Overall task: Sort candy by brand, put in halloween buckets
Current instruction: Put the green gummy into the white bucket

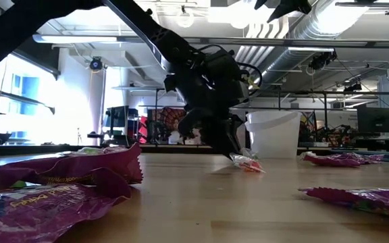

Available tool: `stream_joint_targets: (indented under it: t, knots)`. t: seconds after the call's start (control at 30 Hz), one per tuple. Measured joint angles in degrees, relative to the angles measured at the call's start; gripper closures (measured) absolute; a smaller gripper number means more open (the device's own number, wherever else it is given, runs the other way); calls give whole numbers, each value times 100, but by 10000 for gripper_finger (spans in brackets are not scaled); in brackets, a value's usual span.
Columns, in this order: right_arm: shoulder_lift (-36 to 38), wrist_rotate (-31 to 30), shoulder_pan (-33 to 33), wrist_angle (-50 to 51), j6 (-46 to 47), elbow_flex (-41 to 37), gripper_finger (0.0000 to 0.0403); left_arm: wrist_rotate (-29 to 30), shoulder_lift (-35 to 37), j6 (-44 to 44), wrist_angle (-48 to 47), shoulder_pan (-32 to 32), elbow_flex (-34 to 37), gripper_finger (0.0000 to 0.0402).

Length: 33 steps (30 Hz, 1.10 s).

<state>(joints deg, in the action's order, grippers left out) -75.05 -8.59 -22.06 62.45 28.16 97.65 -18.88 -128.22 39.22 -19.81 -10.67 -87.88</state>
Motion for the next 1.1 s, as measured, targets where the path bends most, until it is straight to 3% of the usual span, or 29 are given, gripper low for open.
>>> stream_joint_targets:
  t: [0.17,0.47,0.7,0.87,1.1]
  knots:
    - [0,-1,0,5,-10,0,155,604,257,2,-338,-132,15,378]
    - [0,-14,-1,5,-15,0,155,606,448,29,-771,-209,-229,279]
    - [0,-14,-1,5,-13,0,155,461,430,363,-345,-88,-240,198]
    - [0,-12,0,3,25,0,155,112,334,556,-146,-40,-249,182]
    - [2,-18,0,-10,31,0,155,185,21,474,-30,-43,-249,183]
